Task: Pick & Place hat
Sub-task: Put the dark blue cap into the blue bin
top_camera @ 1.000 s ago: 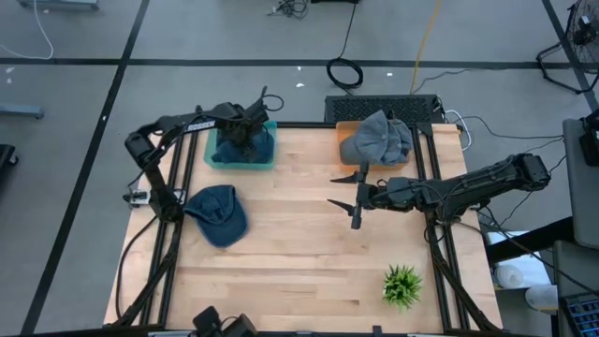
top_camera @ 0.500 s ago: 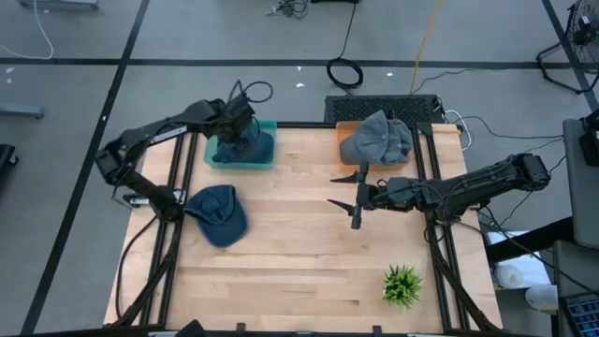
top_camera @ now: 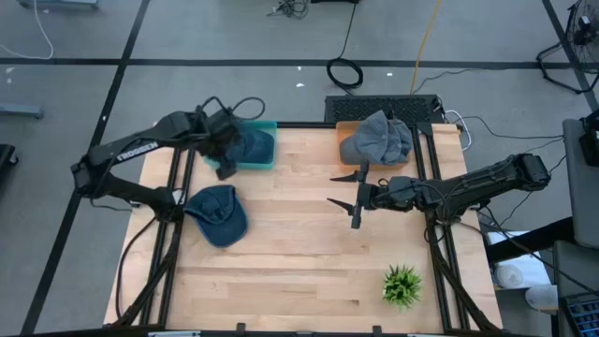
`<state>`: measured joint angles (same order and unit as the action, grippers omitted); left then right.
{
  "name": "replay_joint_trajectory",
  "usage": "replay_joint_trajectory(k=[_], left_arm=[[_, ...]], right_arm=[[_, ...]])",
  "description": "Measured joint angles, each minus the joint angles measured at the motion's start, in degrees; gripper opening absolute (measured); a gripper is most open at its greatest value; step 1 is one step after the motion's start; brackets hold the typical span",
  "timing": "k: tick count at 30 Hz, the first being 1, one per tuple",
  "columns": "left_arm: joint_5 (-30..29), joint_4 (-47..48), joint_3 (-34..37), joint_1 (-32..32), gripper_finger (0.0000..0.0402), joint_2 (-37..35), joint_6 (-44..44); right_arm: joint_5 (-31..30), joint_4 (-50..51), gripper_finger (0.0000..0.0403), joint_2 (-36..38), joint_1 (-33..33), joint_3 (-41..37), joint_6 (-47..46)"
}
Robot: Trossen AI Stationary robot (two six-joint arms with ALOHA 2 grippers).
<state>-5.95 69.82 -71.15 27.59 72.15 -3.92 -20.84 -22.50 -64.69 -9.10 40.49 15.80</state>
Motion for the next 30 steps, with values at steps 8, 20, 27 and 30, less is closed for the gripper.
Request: replay_joint_trajectory(k=[8, 20, 27, 30], left_arm=[[0.06, 6.17, -0.01, -9.08, 0.0359, -3.15, 2.67], [6.75, 12.68, -0.53, -24.36, 0.0348, -3.32, 15.61], [9.61, 14.52, -0.53, -36.48, 0.0337, -3.29, 22.82], [9.61, 14.56, -0.53, -42.61, 0.0335, -3.29, 25.20]], right_arm=[[0.00, 0.02, 0.0240, 0.00, 0.00, 0.00, 0.01], [0.13, 0.04, 0.0240, 0.00, 0.00, 0.00, -3.13], [0.15, 0.04, 0.0240, 0.00, 0.00, 0.00, -3.13], [0.15, 0.04, 0.0240, 0.00, 0.00, 0.00, -3.13]])
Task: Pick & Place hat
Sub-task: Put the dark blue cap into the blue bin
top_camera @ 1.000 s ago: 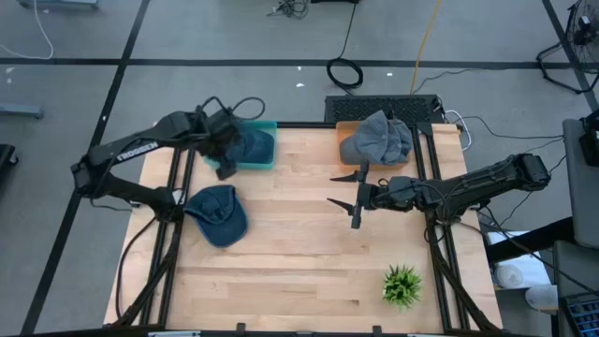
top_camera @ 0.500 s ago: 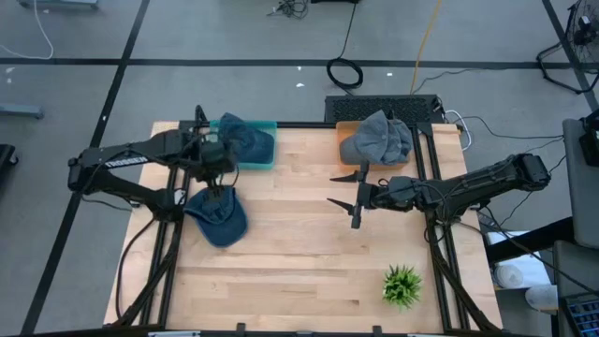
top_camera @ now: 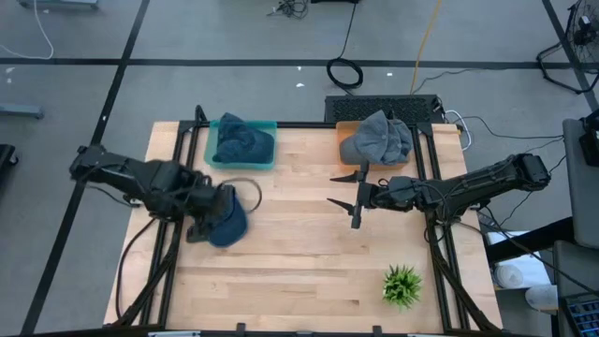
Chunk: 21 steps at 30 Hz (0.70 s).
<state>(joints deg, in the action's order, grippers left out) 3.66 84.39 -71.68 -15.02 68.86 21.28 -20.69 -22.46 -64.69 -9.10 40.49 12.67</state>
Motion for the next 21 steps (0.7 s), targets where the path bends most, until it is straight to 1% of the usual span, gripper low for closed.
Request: replay_joint_trajectory(k=[8, 12, 18, 21], left_arm=[[-0.23, -0.56, 0.00, -15.84, 0.0339, 0.02, 12.45], [-2.59, -0.25, 0.00, -22.20, 0.0340, 0.02, 16.74], [-2.67, -1.81, 0.00, -25.77, 0.0340, 0.02, 15.16], [-4.28, -1.44, 0.00, -26.56, 0.0340, 0.37, 11.40]], right_arm=[[0.00, 0.02, 0.0240, 0.00, 0.00, 0.00, -0.02], [0.02, 0.02, 0.0240, 0.00, 0.00, 0.00, -0.04], [0.02, 0.04, 0.0240, 0.00, 0.00, 0.00, -0.04], [0.02, 0.04, 0.0240, 0.00, 0.00, 0.00, -0.04]])
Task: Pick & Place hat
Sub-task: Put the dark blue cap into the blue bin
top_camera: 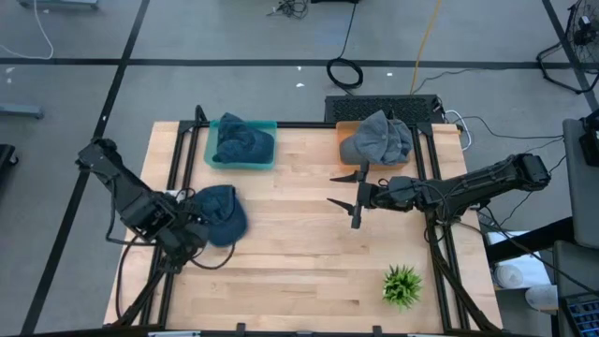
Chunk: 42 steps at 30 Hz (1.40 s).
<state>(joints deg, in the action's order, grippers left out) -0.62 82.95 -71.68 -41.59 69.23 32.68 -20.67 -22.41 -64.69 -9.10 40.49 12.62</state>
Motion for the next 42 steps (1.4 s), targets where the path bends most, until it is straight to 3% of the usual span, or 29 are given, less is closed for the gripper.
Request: replay_joint_trajectory(k=[5, 10, 21, 27, 35, 42], left_arm=[[-4.93, 1.44, 0.00, -1.25, 0.0340, 3.16, -7.64], [-6.12, 1.41, 0.01, -2.22, 0.0340, 8.23, -12.08], [-6.88, 0.50, 8.83, -5.10, 0.0340, 18.63, -11.58], [-7.32, -3.71, 16.22, -5.12, 0.0340, 19.67, -11.58], [-16.09, -6.29, 23.61, -4.68, 0.0340, 19.67, -10.05], [-18.05, -12.71, 27.04, -2.94, 0.0340, 19.70, -10.65]], right_arm=[[0.00, 0.07, 0.0240, 0.00, 0.00, 0.00, 0.00], [0.01, 0.72, 0.0240, 0.00, 0.00, 0.00, 0.00], [0.04, 1.31, 0.0240, 0.00, 0.00, 0.00, -0.02], [0.07, 1.33, 0.0240, 0.00, 0.00, 0.00, -3.65], [0.07, 1.33, 0.0240, 0.00, 0.00, 0.00, -5.03], [0.07, 1.33, 0.0240, 0.00, 0.00, 0.00, -4.99]])
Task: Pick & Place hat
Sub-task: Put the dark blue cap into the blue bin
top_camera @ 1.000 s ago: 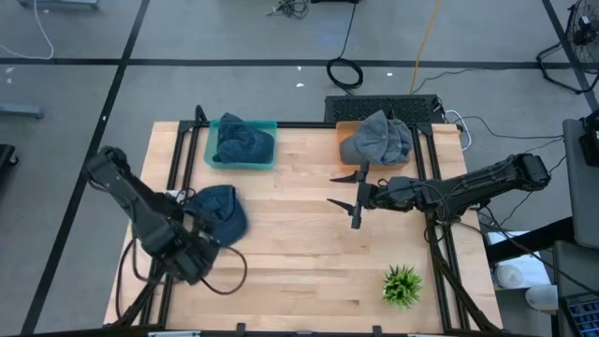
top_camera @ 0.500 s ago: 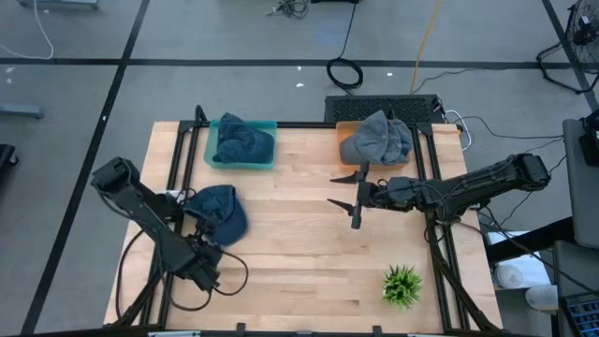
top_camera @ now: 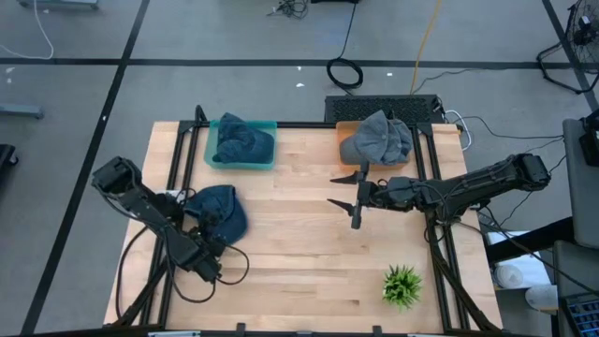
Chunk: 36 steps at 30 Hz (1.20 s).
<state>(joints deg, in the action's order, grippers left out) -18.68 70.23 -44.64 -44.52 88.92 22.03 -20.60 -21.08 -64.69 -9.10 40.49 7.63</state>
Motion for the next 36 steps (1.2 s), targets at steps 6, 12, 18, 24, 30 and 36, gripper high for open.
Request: replay_joint_trajectory(k=[6, 12, 18, 24, 30, 36], left_arm=[[-1.81, 0.16, 0.08, 2.35, 0.0340, 0.00, 2.39], [0.48, -0.72, 0.08, 3.90, 0.0302, 0.00, 0.48], [2.55, -4.16, 0.08, 4.06, 0.0190, 0.00, 0.16], [3.10, -10.37, 0.08, 4.06, 0.0064, 0.00, 0.60], [2.43, -11.78, 0.02, 4.07, 0.0018, -0.02, -0.13], [2.75, -11.75, -0.41, 4.12, 0.0008, -0.01, -0.46]], right_arm=[[0.00, -0.02, 0.0240, 0.00, 0.00, 0.00, 0.10], [-0.01, -0.04, 0.0240, 0.00, -0.02, 0.00, -2.75], [-0.02, -0.04, 0.0240, 0.00, -0.02, 0.00, -4.93], [-0.02, -0.50, 0.0240, 0.00, -0.02, 0.00, -2.61], [-0.04, -0.75, 0.0240, -0.02, -0.02, 0.00, -7.66], [-0.04, -1.38, 0.0240, -0.02, -0.02, 0.00, -7.59]])
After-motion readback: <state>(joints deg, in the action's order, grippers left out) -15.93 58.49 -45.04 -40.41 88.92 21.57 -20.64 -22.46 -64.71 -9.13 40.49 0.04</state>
